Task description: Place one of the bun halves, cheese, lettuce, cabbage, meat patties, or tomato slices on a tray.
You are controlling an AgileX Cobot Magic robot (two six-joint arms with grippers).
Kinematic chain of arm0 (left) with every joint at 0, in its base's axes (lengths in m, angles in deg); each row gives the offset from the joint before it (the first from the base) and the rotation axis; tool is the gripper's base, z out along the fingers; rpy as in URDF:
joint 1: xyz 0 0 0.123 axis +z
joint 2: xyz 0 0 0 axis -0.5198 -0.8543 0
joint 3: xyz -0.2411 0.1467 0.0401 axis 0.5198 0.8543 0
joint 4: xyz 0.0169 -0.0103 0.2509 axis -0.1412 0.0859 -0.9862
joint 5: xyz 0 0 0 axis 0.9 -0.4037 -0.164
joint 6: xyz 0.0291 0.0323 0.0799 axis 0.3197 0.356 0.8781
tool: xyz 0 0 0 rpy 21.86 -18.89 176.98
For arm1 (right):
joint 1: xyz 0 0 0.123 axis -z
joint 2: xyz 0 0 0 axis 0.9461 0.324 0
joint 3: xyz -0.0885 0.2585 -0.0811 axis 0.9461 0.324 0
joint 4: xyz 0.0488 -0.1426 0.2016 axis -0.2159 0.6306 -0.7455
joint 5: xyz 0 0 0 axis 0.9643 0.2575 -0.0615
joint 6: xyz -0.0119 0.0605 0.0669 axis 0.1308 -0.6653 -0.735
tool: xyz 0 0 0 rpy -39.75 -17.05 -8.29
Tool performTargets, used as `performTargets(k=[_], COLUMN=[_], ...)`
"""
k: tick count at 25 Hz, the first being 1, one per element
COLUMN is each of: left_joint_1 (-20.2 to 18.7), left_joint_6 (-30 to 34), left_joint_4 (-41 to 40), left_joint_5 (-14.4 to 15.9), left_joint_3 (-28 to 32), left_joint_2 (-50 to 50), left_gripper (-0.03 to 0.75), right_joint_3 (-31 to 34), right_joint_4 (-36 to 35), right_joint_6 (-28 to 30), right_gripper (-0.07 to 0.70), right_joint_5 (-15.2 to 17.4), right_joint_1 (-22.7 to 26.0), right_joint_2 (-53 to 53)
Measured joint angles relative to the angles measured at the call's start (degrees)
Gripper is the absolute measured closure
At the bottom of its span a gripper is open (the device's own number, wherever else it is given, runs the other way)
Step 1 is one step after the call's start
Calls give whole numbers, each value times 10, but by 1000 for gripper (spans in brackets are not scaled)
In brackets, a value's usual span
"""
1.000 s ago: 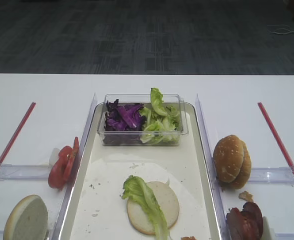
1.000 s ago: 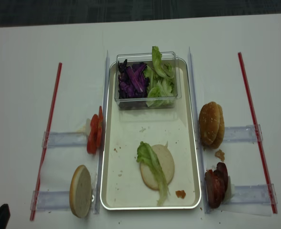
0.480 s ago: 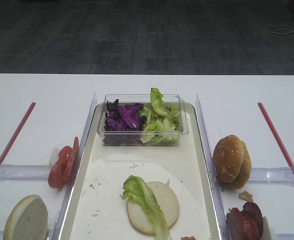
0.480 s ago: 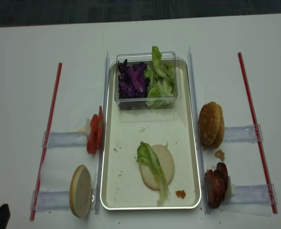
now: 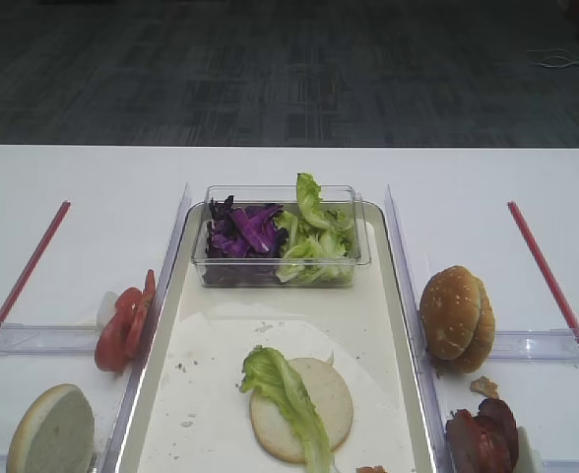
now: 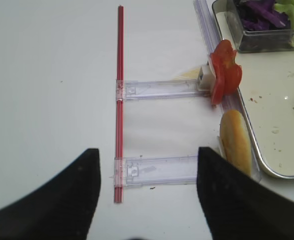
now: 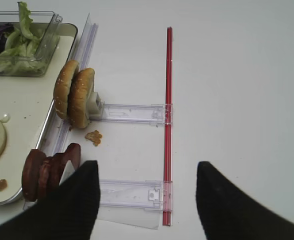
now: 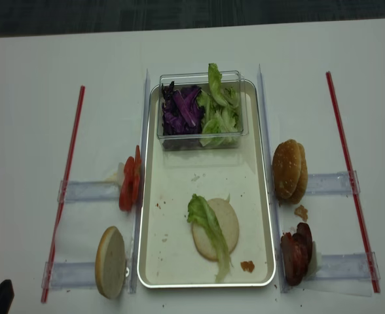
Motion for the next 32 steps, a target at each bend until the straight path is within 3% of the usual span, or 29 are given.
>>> performTargets(k=[32], left_joint_1=[0], left_joint_6=[0], left_joint_4=[0], left_joint_5=[0], left_joint_3=[0], left_joint_2=[0], left_gripper=[315], right_joint_3=[0], right_joint_4=[0], right_joint_6=[0], right_gripper=[162], right_joint_5=[0], right_joint_1=[0], right_joint_2=[0])
